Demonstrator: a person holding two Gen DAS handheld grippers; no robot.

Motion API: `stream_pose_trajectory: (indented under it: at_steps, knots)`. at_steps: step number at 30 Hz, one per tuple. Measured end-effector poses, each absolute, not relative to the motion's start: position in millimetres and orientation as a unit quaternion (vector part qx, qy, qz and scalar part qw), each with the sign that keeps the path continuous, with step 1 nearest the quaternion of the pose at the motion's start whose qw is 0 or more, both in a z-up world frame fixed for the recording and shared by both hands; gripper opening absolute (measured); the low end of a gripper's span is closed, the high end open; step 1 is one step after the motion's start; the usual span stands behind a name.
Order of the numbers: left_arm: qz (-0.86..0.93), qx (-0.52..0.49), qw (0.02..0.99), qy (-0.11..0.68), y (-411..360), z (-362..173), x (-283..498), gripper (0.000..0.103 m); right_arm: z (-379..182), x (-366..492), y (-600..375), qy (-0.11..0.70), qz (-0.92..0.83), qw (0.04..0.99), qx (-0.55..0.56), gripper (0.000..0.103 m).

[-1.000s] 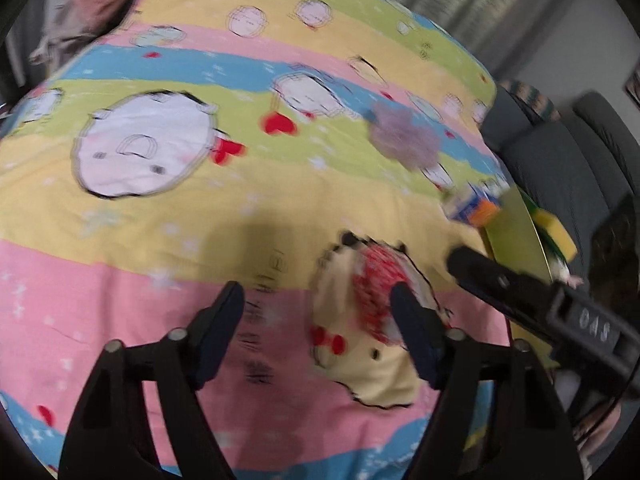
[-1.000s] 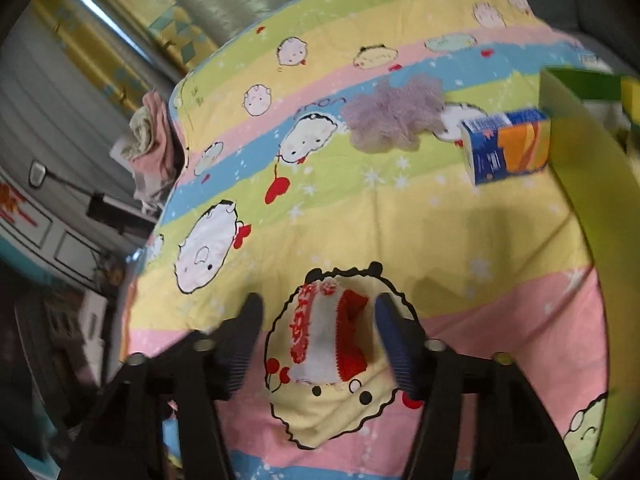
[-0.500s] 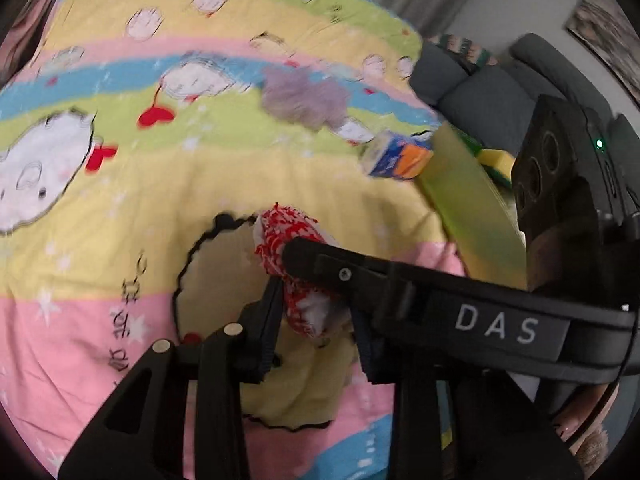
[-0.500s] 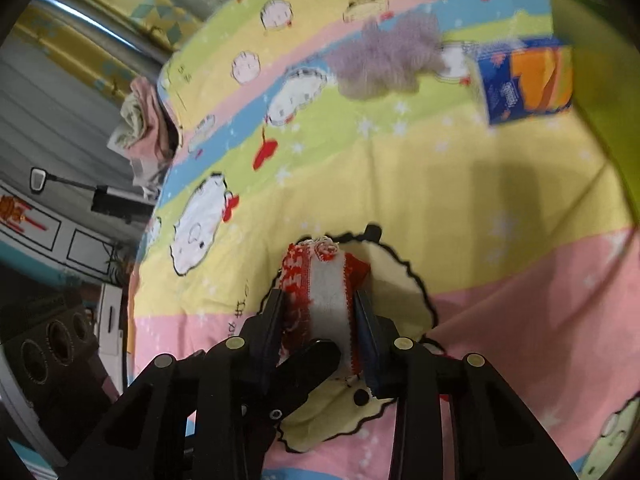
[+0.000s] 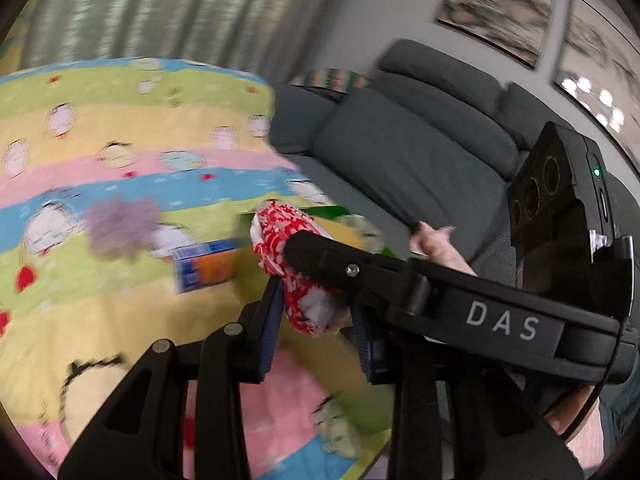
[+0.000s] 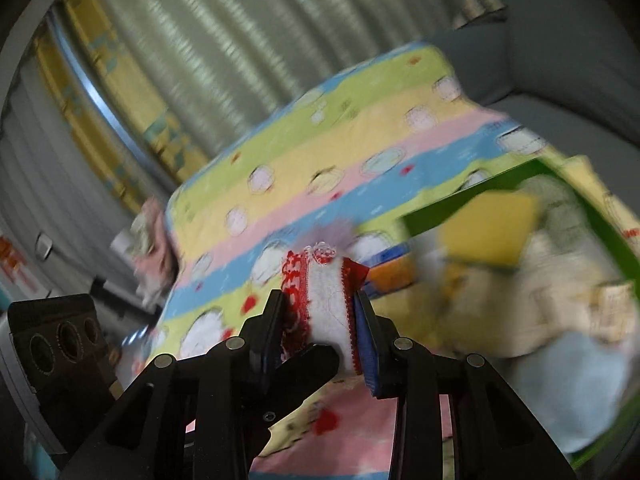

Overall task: Organize soft objects
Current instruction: 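Carry the red-white plush in the right gripper into the box and release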

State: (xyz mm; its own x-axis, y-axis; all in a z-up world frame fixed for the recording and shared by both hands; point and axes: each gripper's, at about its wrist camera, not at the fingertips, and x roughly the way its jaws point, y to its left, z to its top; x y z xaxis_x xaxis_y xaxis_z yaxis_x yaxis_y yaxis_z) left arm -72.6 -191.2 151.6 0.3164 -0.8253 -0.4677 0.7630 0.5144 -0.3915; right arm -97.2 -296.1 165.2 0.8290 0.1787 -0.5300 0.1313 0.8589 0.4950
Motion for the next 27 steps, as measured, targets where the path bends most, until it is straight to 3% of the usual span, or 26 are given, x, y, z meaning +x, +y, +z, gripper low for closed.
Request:
stream_pose_trajectory:
  at_steps: [6, 16, 27]
  knots:
    - [-0.521, -0.041, 0.778, 0.349, -241.6, 140.4, -71.3, 0.031, 162.2, -117.2, -343.9, 0.279, -0.053, 0.916, 0.284, 0.036]
    - [-0.493, -0.015, 0.771, 0.404, -262.6, 111.4, -73.3, 0.03, 120.4, -109.9, -379.4, 0.341, -0.097, 0.879, 0.318, 0.036]
    - [-0.463, -0.021, 0.8, 0.382, -209.8, 123.8, -80.2, 0.033, 109.5, -102.3, -376.7, 0.365, -0.12, 0.868, 0.313, 0.038]
